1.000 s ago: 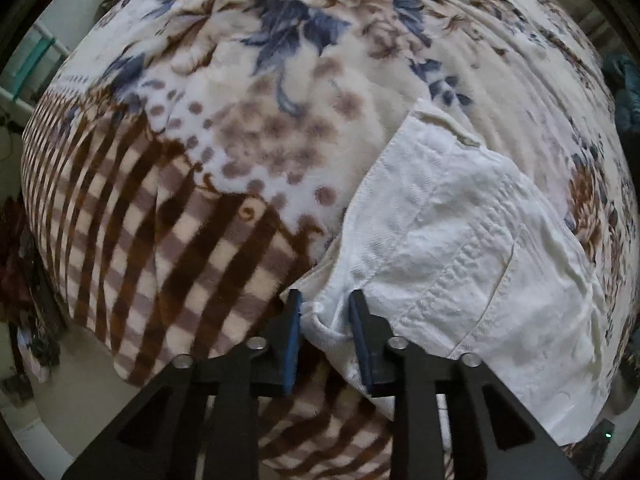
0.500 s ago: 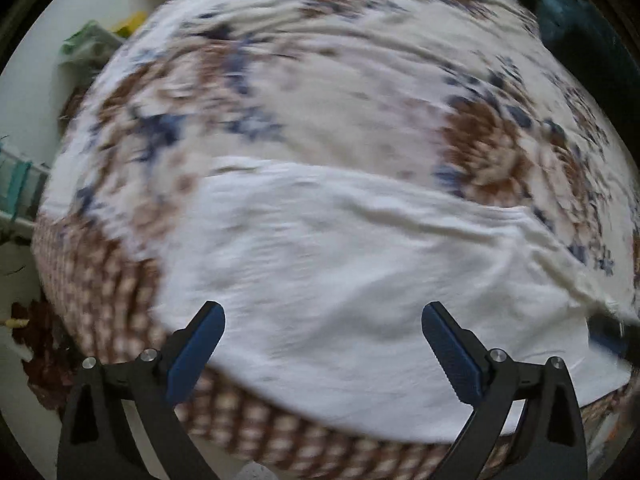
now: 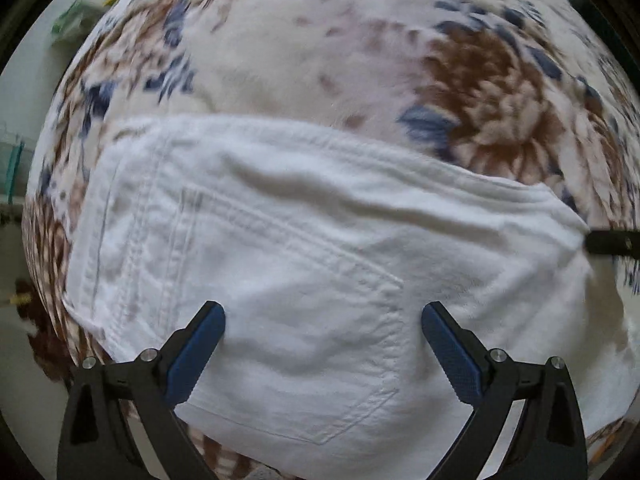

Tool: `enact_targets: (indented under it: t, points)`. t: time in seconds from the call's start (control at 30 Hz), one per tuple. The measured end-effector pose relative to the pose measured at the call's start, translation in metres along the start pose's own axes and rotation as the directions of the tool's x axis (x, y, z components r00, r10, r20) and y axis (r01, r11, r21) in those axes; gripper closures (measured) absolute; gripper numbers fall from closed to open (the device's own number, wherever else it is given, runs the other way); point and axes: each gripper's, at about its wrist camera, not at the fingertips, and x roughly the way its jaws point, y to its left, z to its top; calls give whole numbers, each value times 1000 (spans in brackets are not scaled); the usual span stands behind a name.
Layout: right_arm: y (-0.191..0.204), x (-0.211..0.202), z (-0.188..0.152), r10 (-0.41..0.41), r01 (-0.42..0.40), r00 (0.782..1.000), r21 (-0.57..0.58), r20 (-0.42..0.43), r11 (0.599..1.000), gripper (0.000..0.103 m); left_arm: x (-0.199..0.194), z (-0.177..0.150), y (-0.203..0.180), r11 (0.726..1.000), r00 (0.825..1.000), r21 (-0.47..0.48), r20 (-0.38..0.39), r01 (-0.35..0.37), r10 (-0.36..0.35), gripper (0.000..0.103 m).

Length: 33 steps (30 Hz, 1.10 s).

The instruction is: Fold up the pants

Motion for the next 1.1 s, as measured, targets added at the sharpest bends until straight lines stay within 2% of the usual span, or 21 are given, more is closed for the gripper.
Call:
enact_targets:
  t: [0.07, 0.13, 0.17, 0.2, 0.27, 0.3, 0.33, 0.37, 0.4, 0.5, 0.57, 0.63, 0.73, 0.77, 0.8, 0.87, 0.93, 0.97, 1.0, 1.03, 1.1]
  points:
    - [-8, -3, 3, 82, -82, 996, 20, -45, 996, 96, -1, 1, 3, 999, 1000, -41, -8, 11, -12, 2]
    - [-11, 1, 11, 124, -122, 989, 35, -76, 992, 74, -4, 2, 4, 998, 1000, -57, -2, 0, 0, 2]
    - [-17, 5, 15, 126, -123, 988, 42, -86, 991, 49, -5, 3, 3, 998, 1000, -57, 2, -6, 6, 2]
    - [-20, 9, 17, 131, -127, 987, 50, -94, 991, 37, -4, 4, 3, 998, 1000, -57, 4, -15, 15, 2]
    - [-26, 28, 20, 179, -170, 975, 74, -130, 983, 38, -4, 6, 0, 998, 1000, -58, 2, -25, 25, 2]
    - [-31, 36, 18, 205, -196, 969, 77, -135, 977, 50, -3, 7, -2, 998, 1000, -58, 0, -28, 29, 2]
    - [-30, 38, 20, 213, -207, 969, 57, -128, 977, 70, -1, 8, -5, 998, 999, -56, 0, -32, 32, 2]
    - [-27, 39, 23, 211, -208, 970, 32, -125, 978, 97, -1, 8, -7, 998, 999, -51, 1, -37, 37, 2]
    - [-29, 37, 26, 208, -205, 971, 39, -118, 978, 98, 0, 9, -9, 998, 999, -45, 1, -40, 40, 2]
    - [-29, 21, 38, 195, -193, 981, 43, -25, 980, 99, 3, 7, -17, 998, 999, -26, -1, -52, 52, 2]
    - [-33, 19, 42, 188, -186, 982, 52, -35, 981, 99, 8, 8, -23, 998, 998, -22, -11, -61, 61, 2]
    - [-43, 15, 43, 138, -132, 988, 80, -67, 988, 99, 8, 8, -27, 998, 998, -24, -19, -65, 64, 2]
    - [-46, -7, 39, 141, -139, 989, 54, -41, 989, 90, 4, 12, -33, 998, 998, -32, -19, -57, 56, 2]
    - [-43, -14, 30, 157, -155, 987, 36, -41, 987, 81, 1, 14, -36, 998, 999, -32, -15, -53, 52, 2]
    - [-44, -18, 25, 161, -161, 986, 20, -47, 987, 62, -2, 18, -40, 999, 999, -29, -9, -42, 42, 2]
    - [-39, -19, 8, 118, -122, 990, -46, -78, 991, 34, -8, 26, -48, 999, 1000, -18, -3, -31, 31, 2]
    - [-33, -10, -5, 68, -80, 992, -111, -103, 991, 34, -8, 33, -61, 999, 999, 11, 2, -36, 36, 2]
    - [-31, 2, -13, 27, -45, 991, -142, -128, 989, 46, -6, 37, -68, 998, 999, 30, 2, -49, 49, 2]
    - [-34, 9, -17, -6, -14, 991, -150, -136, 989, 91, -4, 41, -75, 997, 998, 45, 3, -55, 55, 2]
    - [-37, 15, -21, -29, 7, 989, -151, -143, 988, 93, -4, 46, -82, 997, 999, 55, 7, -50, 49, 2]
    - [-47, 11, -23, -20, 6, 994, -125, -108, 992, 95, -2, 57, -96, 996, 999, 78, 20, -47, 46, 2]
